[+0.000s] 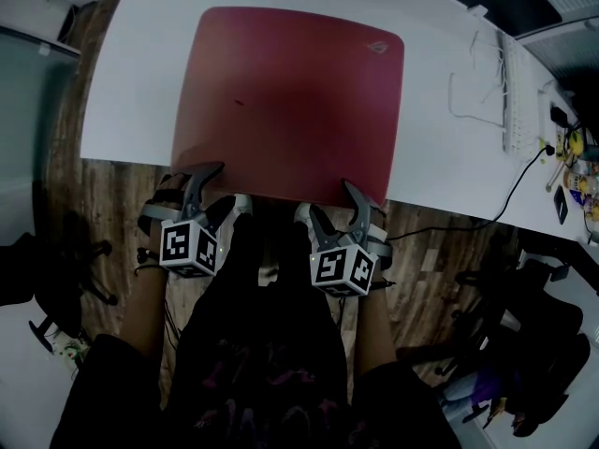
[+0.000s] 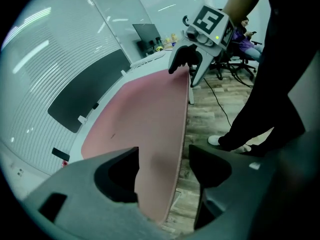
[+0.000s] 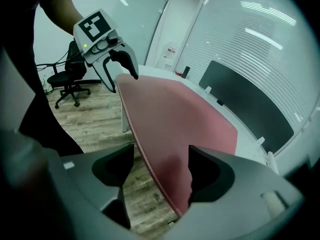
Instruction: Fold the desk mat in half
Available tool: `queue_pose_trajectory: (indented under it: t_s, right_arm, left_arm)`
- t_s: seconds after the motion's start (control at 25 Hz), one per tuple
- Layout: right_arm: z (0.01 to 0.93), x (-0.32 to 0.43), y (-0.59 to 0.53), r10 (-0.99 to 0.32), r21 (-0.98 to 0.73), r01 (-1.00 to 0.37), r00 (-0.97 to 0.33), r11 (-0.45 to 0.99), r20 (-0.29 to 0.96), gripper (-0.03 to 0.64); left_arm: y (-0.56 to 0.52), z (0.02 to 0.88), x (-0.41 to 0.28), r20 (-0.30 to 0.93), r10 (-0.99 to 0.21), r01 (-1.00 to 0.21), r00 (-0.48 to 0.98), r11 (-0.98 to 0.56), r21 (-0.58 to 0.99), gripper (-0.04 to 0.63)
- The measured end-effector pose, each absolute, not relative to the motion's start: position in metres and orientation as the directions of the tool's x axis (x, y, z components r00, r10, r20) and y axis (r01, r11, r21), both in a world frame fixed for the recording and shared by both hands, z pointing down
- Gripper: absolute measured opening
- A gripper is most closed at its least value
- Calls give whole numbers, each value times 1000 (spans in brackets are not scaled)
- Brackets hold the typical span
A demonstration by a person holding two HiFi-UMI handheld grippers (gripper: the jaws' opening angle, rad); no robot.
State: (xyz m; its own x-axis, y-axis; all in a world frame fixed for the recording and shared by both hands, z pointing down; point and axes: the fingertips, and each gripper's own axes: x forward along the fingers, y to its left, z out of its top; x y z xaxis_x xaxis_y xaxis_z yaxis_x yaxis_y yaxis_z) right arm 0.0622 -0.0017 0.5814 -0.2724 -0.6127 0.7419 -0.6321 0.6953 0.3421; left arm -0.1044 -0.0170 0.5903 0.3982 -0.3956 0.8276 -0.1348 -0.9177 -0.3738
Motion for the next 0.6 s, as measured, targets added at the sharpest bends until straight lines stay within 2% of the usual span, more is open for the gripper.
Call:
queue_pose_trajectory:
  t_s: [0.16,0.24,0.44,0.6]
  right_arm:
    - [587,63,-2,-607,347,-617,-277,706,745,335]
    - [589,63,-3,-608,352,-612,-275,708,744,334]
    - [595,63,-3,-615,437,-523,-230,731,754,281]
    - [595,65,-2,-623,450,-521,-220,725,750,255]
  left_arm:
    - [-18,599,-105,835,-406,-83,373,-910,-405,304]
    - [-19,598,-104,831,-413,-89,372,-907,-411,261]
    - [-20,603,-106,827,-429,-50,364,-895,-443,213]
    - [-17,602,-105,827,-425,-42,367,-896,-442,192]
